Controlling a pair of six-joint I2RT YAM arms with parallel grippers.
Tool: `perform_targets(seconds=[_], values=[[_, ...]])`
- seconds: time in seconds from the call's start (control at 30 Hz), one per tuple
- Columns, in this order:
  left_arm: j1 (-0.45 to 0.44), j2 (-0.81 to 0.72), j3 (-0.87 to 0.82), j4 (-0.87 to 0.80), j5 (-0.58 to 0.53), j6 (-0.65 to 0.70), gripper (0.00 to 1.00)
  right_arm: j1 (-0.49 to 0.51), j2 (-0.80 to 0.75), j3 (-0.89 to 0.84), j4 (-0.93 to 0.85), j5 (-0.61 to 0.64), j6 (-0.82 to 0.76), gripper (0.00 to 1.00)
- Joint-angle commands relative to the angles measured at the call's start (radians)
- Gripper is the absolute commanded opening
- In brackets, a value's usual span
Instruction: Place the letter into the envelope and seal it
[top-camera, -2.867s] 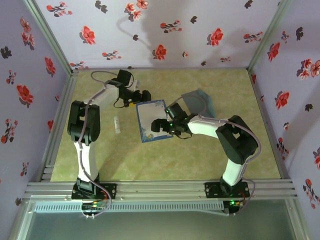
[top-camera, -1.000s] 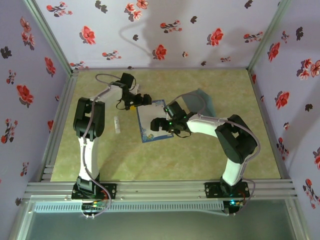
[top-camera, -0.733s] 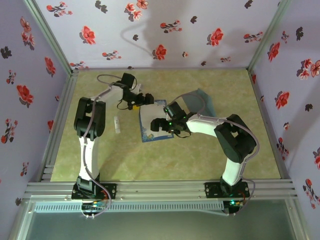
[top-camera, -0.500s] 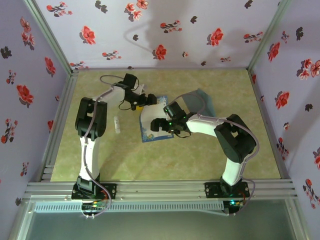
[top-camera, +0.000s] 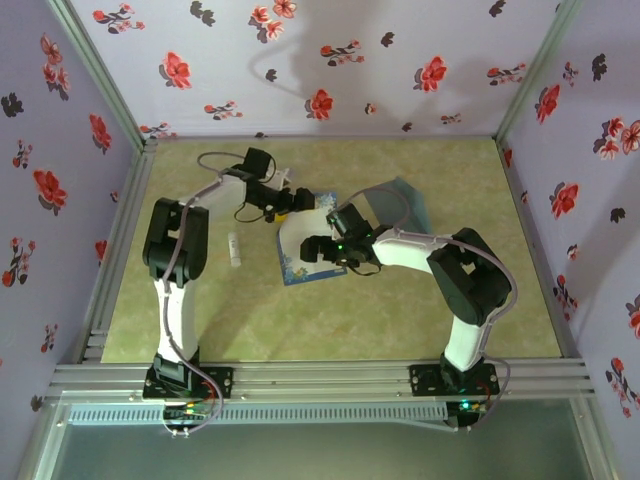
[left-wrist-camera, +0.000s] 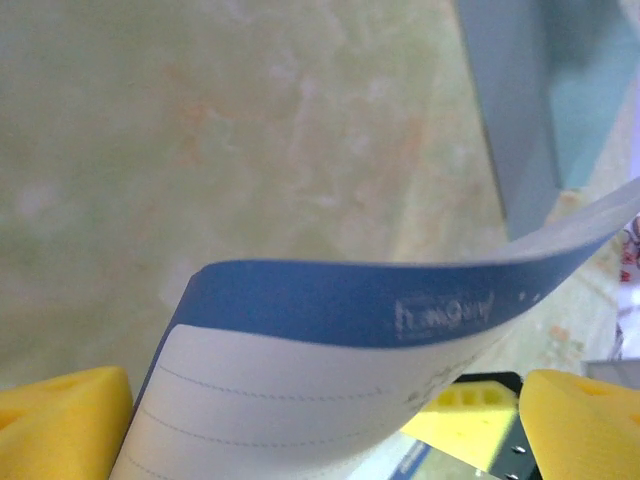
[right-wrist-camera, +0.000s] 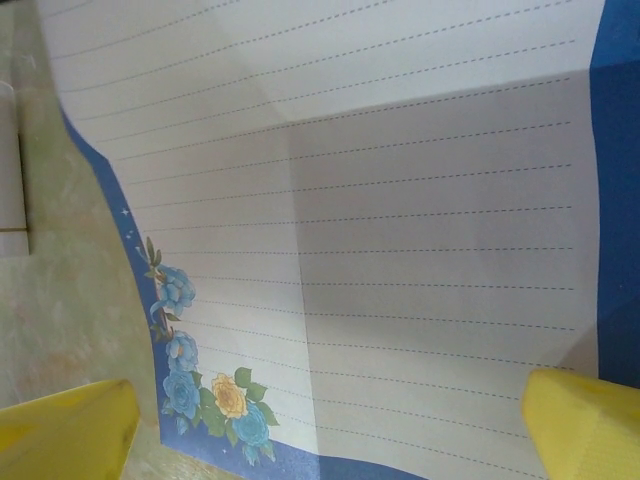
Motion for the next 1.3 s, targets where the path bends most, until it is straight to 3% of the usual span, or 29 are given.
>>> perform_targets(seconds=[0.0, 0.4, 0.6, 1.27], values=[[0.016, -0.096, -0.035, 0.043, 0.053, -0.007, 1.0, 0.001, 0.029, -0.022, -0.001, 0.015, -0.008, 0.99], [0.023, -0.174, -0.171, 0.148, 0.128, -0.053, 1.0, 0.002, 0.031, -0.03, 0.004, 0.015, -0.006, 0.99], [0.023, -0.178, -0.191, 0.117, 0.207, -0.006, 1.0, 0.002, 0.032, -0.034, 0.007, 0.015, -0.004, 0.99], [0.052, -0.344, -0.285, 0.025, 0.185, 0.071, 1.0, 0.001, 0.051, -0.017, 0.006, 0.008, -0.007, 0.99]])
